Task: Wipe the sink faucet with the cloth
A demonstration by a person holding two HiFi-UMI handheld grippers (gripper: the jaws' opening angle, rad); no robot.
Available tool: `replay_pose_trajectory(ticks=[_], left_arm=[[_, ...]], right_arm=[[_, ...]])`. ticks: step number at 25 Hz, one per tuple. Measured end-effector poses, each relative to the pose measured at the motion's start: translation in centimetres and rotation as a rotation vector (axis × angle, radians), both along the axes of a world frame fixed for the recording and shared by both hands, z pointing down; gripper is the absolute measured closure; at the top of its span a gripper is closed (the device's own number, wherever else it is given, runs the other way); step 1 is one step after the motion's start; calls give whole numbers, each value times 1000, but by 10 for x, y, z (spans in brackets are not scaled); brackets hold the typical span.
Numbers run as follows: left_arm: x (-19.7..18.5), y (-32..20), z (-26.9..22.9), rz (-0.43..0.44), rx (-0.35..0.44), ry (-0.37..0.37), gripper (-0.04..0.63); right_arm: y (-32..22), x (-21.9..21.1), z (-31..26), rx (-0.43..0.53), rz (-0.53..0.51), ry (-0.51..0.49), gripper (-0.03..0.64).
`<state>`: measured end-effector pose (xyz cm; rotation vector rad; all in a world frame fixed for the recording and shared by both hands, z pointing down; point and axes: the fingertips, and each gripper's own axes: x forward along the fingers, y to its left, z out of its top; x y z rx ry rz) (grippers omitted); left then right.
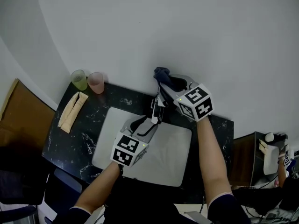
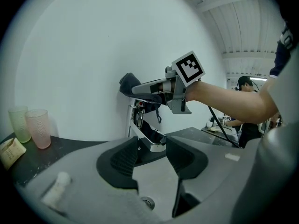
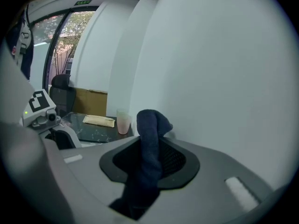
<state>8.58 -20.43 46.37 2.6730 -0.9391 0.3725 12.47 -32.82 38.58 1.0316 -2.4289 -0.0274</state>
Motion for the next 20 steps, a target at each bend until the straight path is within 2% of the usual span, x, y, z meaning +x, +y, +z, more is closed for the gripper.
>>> replay_pose_trajectory(ticks=[8,16,20], left_arm=[[-9,-3,0,-24,-3,-25,403],[-11,-2,0,-33,13,-52,413],[-13,-3,-2,-36,20,-57,431]], right_arm=[[42,-16,-1,-20,-69,22,508],[101,-33,2,-21,-113,-2,508],[132,-38,10,-48,-143,-52,508]])
